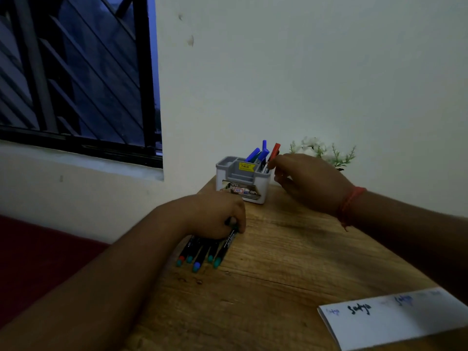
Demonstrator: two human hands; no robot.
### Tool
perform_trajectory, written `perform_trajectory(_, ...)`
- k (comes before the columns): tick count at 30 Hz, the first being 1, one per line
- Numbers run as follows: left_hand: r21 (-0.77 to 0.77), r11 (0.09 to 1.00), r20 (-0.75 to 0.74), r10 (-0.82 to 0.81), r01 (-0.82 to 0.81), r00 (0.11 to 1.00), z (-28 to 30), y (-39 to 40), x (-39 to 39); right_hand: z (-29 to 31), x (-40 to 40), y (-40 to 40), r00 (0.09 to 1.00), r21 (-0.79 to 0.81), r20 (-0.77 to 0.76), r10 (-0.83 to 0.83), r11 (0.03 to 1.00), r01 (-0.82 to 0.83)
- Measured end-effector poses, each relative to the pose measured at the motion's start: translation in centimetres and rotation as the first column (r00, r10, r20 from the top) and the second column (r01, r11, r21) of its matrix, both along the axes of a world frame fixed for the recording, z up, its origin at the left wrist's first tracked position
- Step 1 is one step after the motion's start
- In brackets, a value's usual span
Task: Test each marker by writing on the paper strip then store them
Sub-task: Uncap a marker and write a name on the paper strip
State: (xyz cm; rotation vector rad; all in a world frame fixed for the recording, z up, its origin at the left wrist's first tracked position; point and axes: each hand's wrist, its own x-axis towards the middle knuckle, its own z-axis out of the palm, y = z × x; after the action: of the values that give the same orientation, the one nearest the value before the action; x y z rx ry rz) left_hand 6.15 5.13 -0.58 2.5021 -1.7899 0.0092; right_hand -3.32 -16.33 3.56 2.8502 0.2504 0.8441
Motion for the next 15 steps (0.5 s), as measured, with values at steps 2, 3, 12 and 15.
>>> perform_trajectory(2,0.025,1.0,0.043,-0.017,0.016,0.999,-0.1,-0.4,-0.2,0.0,-0.9,-0.2,1.0,0.019,-0.016,-0.007,1.0,0.008)
perform_trajectory(3,0.032,0.999,0.078,-0.029,0.027,0.997,-0.1,-0.6,-0.2,0.0,-1.4,-0.4,1.0,0.027,-0.024,-0.008,1.0,0.009)
perform_trajectory(12,-0.099,0.995,0.074,-0.008,0.015,0.997,-0.6,-2.1,-1.4,-2.9,-6.5,-3.9,0.986,0.068,-0.157,-0.058,0.995,0.069)
perform_trajectory(15,-0.246,0.968,0.066,-0.027,0.042,0.997,-0.5,-2.5,-2.6,-3.3,-9.1,-5.0,0.975,0.054,-0.204,-0.087,0.993,0.1)
